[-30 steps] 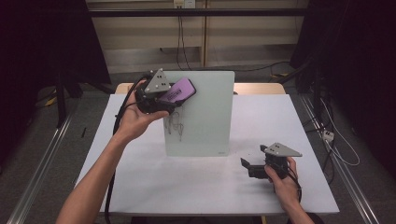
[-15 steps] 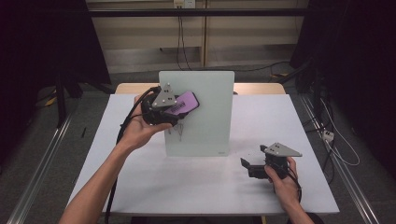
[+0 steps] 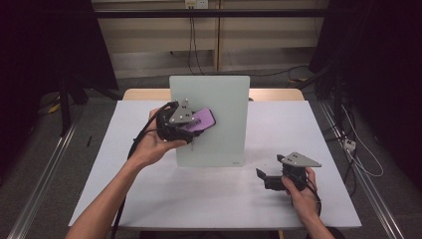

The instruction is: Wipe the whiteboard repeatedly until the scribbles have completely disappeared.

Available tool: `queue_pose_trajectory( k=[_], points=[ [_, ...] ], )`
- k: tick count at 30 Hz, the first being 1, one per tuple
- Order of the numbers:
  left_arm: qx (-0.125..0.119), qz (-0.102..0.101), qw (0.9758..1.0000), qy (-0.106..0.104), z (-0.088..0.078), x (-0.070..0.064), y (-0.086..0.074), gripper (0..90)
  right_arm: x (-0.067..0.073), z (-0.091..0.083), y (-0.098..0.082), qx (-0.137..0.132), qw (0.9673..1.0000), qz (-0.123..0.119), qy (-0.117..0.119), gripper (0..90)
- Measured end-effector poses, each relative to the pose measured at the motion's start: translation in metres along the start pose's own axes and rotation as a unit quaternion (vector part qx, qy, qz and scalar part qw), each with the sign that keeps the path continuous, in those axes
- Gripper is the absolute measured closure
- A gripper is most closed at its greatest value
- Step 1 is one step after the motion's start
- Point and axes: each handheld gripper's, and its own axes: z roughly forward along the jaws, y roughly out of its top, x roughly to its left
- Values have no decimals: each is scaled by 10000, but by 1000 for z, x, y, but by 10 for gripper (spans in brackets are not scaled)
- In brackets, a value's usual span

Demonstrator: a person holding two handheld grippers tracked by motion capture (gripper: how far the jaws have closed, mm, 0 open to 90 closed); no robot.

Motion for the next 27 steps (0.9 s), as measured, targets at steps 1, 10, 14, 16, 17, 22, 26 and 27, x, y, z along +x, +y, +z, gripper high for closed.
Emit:
queue_pose_trajectory(
  k=[1,10,14,16,17,22,26,27],
  points=[
    [-14,1,10000,44,-1,1,1,413,0,0,0,1,10000,0,-1,64],
    [-158,-176,9990,387,-26,23,2,413,0,0,0,6,10000,0,5,64],
    [-220,-263,9983,478,-35,30,-1,413,0,0,0,2,10000,0,1,64],
    [-232,-269,9981,495,-36,31,-3,413,0,0,0,2,10000,2,-1,64],
    [-226,-256,9982,490,-35,30,-4,413,0,0,0,4,10000,5,-2,64],
    [-103,-187,9987,468,-31,24,-8,413,0,0,0,-1,10000,-6,-2,64],
    [-77,-162,9991,389,-26,17,-16,413,0,0,0,0,10000,-5,-3,64],
    [-76,-185,9991,372,-25,15,-17,413,0,0,0,6,10000,-1,-3,64]
  ],
)
